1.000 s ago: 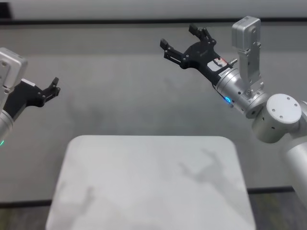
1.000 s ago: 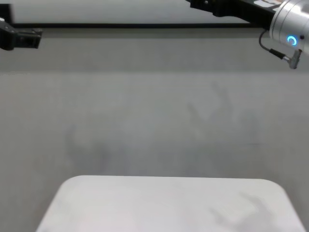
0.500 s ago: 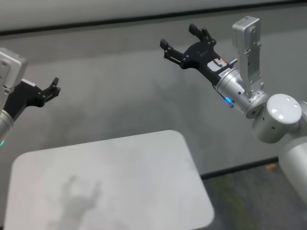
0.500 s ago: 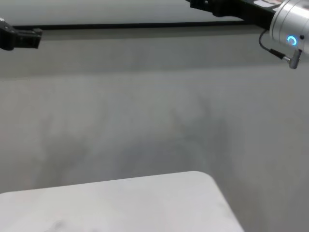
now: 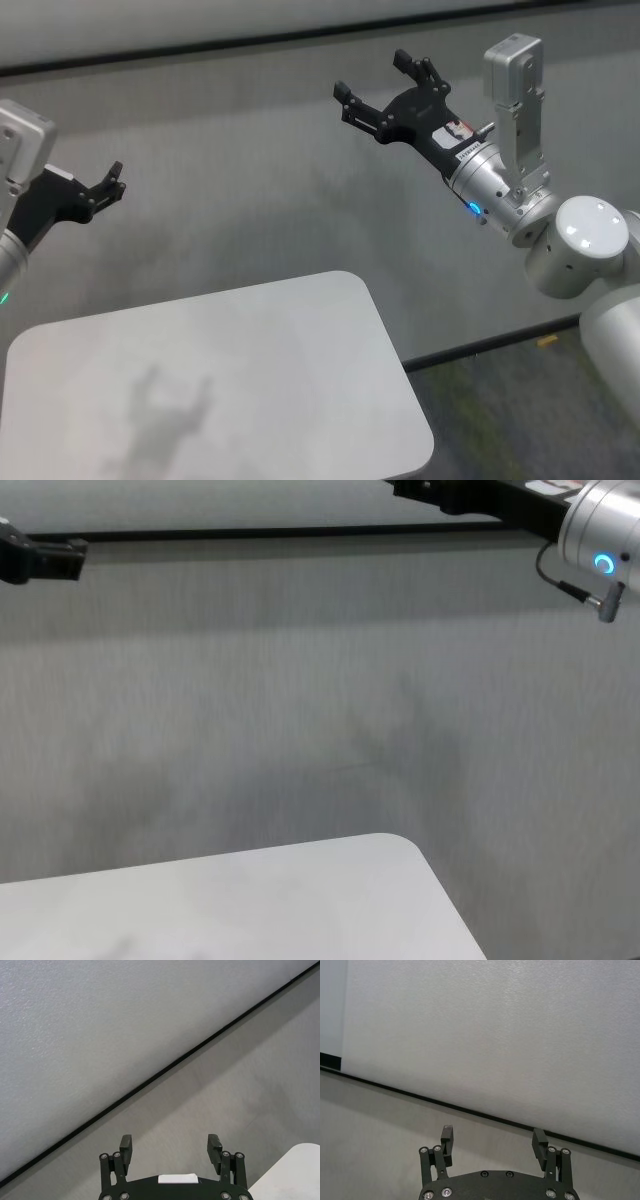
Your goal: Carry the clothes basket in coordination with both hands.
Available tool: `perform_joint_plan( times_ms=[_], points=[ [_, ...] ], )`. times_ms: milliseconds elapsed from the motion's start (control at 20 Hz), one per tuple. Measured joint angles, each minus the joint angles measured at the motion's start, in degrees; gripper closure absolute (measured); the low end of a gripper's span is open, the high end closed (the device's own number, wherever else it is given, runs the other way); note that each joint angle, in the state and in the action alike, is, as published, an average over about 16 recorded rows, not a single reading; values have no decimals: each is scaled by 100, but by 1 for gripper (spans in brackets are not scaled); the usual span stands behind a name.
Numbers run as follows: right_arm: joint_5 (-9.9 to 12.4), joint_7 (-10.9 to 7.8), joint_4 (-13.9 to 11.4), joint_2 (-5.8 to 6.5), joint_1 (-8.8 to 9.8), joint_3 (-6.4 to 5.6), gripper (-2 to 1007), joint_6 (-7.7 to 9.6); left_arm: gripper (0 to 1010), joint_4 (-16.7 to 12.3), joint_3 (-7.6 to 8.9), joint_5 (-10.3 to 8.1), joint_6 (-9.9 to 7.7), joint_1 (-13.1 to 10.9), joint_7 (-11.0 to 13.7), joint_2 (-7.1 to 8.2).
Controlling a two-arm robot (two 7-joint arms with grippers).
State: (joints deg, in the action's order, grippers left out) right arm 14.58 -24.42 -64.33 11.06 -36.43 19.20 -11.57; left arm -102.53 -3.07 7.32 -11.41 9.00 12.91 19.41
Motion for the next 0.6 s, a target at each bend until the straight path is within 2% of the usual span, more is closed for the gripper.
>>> perform_joint_plan(
  times_ms=[600],
  points=[
    [0, 0, 0, 0, 0, 0, 4, 0, 10, 0, 0, 0, 0, 1, 0, 0]
  ],
)
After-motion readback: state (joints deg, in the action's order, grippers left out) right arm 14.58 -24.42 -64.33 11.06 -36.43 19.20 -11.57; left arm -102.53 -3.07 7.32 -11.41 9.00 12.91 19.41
